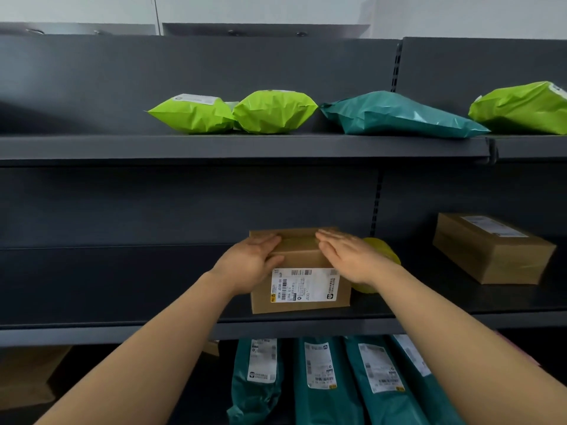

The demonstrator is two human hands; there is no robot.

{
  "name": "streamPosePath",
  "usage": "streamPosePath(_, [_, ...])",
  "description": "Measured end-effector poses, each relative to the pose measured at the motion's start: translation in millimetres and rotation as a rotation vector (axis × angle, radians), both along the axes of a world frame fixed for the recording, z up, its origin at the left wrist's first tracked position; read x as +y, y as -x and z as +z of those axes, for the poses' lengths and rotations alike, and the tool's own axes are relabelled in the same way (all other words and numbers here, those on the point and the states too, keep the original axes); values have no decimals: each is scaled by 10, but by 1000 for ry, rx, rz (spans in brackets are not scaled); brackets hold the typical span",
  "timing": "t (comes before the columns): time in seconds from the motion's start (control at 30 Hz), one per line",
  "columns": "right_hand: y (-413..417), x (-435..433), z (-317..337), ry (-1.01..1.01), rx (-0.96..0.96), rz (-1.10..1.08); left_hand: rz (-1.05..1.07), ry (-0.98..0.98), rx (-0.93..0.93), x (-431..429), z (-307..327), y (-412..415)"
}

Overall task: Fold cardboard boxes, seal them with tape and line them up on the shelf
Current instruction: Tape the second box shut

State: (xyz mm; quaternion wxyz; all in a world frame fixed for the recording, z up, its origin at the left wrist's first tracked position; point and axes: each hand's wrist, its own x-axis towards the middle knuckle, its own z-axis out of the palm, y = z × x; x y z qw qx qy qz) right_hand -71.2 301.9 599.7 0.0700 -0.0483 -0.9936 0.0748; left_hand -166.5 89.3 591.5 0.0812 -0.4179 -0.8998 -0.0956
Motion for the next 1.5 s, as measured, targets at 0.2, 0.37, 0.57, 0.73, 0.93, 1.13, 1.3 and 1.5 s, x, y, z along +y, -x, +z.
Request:
streamPosePath(0.2, [-154,244,-124,92,60,-106,138,-30,55,60,64,-141])
streamPosePath(0.37, [-137,282,56,-129,27,-49,155,179,13,651,320,-189])
streamPosePath(0.57, [-262,641,92,178,-71,-187,54,267,-267,1092,424,39])
streamPosePath(0.73, [-247,854,-88,186,-120,-332,13,185,-344,1161,426,48])
streamPosePath(0.93, [-302,824,50,235,321,-220,-22,-135,-393,907,481,49])
streamPosePath(1.13, [-217,596,417,447,689,-254,-66,-516,-542,599,437,53])
streamPosePath(1.3, [-95,430,338,762,752,-319,-100,-691,-597,275,388,94])
streamPosePath(1.5, [230,46,301,1016,687,-297,-146,-732,-686,-84,400,186])
